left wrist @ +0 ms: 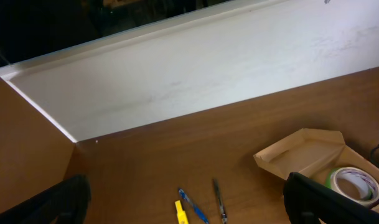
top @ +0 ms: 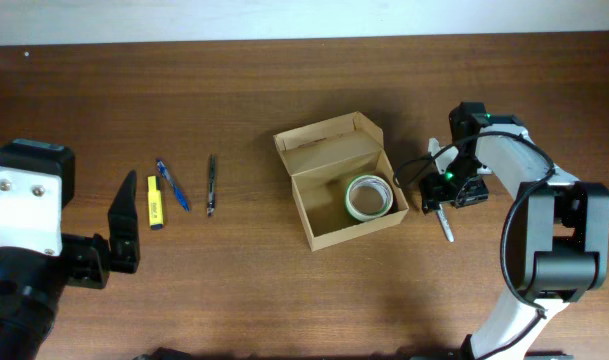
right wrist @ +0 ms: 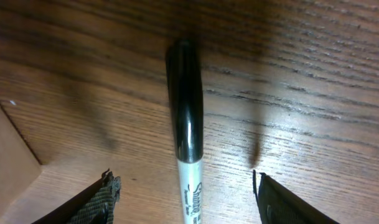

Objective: Pack container
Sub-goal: 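Grasp the black marker upright with the right gripper and lift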

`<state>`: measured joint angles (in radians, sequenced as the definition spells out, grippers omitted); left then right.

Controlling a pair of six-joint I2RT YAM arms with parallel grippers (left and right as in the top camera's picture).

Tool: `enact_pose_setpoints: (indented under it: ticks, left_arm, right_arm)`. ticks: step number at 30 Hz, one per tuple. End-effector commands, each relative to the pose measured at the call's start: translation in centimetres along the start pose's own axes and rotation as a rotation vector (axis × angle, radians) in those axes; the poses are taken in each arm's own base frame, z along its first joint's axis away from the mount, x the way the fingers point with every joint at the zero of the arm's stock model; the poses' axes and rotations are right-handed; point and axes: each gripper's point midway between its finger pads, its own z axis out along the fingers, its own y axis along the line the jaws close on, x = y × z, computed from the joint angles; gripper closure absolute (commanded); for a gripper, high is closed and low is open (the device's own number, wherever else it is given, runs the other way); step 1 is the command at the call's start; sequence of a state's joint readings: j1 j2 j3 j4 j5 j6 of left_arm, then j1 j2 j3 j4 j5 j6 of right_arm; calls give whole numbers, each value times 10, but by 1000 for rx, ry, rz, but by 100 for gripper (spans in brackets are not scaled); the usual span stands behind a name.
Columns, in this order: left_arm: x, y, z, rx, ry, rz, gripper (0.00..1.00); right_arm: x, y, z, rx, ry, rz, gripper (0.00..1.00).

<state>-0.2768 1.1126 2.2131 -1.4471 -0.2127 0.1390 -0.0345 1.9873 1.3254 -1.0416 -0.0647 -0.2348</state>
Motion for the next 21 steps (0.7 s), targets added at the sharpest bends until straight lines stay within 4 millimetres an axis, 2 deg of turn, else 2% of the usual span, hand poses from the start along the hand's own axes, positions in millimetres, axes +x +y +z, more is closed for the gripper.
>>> enact_pose_setpoints:
  ticks: [1, 8, 13, 18, 21]
  left_arm:
    - [-1, -1, -1, 9, -9, 14, 1]
    - [-2, -1, -1, 8, -13, 13, 1]
    - [-2, -1, -1, 8, -13, 13, 1]
    - [-2, -1, -1, 8, -13, 13, 1]
    - [-2, -1, -1, 8, -13, 13, 1]
  right_arm:
    - [8, -3, 9, 18, 26, 0, 31]
    - [14, 0, 21, 6, 28, 12, 34]
    - [13, -1, 21, 8, 25, 29, 55]
    - [13, -1, 22, 8, 23, 34, 63]
    - [13, -1, 22, 8, 23, 39, 75]
